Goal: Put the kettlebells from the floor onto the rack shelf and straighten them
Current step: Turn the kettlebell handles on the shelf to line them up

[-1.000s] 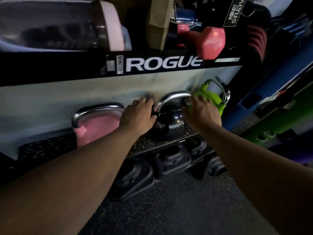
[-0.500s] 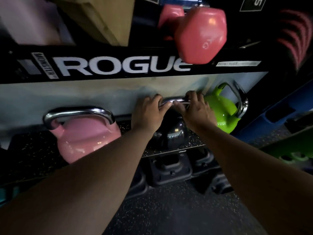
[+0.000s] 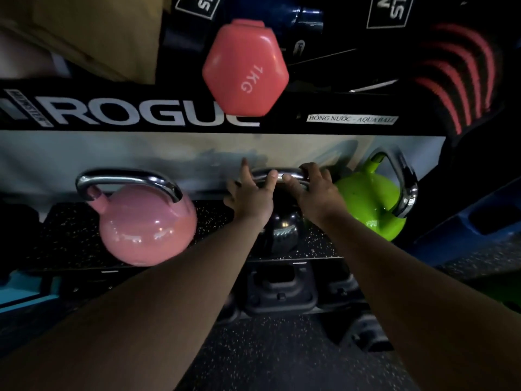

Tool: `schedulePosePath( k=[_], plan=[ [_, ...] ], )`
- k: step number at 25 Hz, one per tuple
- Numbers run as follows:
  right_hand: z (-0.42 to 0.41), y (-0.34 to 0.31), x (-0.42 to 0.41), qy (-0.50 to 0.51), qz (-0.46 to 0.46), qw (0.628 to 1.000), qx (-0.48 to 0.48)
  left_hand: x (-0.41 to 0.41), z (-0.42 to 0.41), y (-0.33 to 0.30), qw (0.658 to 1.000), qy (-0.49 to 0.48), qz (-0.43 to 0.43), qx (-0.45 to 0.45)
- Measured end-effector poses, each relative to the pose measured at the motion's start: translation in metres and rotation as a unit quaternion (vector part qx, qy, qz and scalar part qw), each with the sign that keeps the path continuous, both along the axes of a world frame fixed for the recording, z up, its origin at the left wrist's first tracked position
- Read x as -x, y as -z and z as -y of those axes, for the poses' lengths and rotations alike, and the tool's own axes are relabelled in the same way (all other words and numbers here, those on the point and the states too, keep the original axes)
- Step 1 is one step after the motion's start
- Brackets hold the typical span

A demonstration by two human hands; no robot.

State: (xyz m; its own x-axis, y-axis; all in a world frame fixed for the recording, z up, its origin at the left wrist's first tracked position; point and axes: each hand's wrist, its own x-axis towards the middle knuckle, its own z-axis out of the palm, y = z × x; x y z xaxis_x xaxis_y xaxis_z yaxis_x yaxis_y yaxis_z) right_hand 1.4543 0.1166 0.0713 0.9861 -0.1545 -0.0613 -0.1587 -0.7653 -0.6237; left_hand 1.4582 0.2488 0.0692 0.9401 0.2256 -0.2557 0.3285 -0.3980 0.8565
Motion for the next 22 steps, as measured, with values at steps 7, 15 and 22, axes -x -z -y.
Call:
schedulePosePath(
  k=[7, 15, 22],
  plan=[
    [-0.001, 0.006, 0.018, 0.053, 0.013, 0.987, -0.148, 0.005, 0.008, 0.005, 0.993, -0.026, -0.002, 0.112],
    [-0.020, 0.011, 0.025, 0.052, -0.015, 0.946, -0.320, -0.022, -0.017, 0.003, 0.989, 0.115, -0.004, 0.090],
    [-0.052, 0.018, 0.037, 0.065, -0.016, 0.915, -0.397, -0.037, -0.013, -0.004, 0.987, 0.129, -0.026, 0.096]
  ],
)
